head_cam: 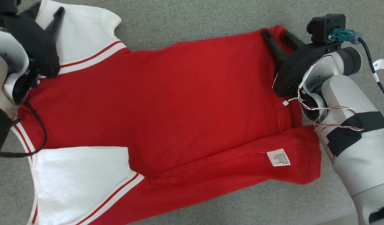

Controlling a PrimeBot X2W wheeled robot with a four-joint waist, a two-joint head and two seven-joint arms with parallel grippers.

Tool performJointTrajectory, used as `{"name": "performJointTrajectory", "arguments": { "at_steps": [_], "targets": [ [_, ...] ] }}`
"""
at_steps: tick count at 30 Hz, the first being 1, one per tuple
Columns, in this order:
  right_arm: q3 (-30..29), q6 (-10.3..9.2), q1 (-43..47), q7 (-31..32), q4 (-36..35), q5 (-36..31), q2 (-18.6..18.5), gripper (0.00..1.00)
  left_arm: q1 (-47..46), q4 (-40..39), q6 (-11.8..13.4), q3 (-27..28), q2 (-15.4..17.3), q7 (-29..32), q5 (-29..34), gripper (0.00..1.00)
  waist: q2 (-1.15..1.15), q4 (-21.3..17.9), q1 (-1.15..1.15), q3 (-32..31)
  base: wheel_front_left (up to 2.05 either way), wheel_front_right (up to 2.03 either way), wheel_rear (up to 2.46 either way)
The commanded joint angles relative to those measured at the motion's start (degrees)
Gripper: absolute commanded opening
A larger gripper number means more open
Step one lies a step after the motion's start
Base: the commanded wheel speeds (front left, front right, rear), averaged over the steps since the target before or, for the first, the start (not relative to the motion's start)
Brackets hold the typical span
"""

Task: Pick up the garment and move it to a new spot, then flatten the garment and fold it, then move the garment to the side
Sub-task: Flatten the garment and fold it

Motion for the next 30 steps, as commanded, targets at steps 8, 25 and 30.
{"name": "performJointTrajectory", "arguments": {
  "at_steps": [8,25,30],
  "targets": [
    [0.3,-0.14,-0.1,-5.3,2.2,0.9,-2.2,0.0,-0.8,0.5,0.1,-1.7,-1.3,-8.1,-2.2,0.0,0.0,2.2,0.0,-2.7,0.0,0.0,0.0],
    [5.1,-0.14,12.7,-16.8,-0.9,5.5,-9.6,0.0,14.6,-14.9,0.5,-2.5,0.3,-20.4,-7.8,0.0,0.0,8.5,0.0,-14.4,0.0,0.0,0.0],
    [5.6,-0.14,17.9,-18.8,-3.4,6.4,-11.6,0.0,23.9,-23.6,2.9,1.9,1.3,-20.8,-6.4,0.0,0.0,9.7,0.0,-16.8,0.0,0.0,0.0]
  ]
}}
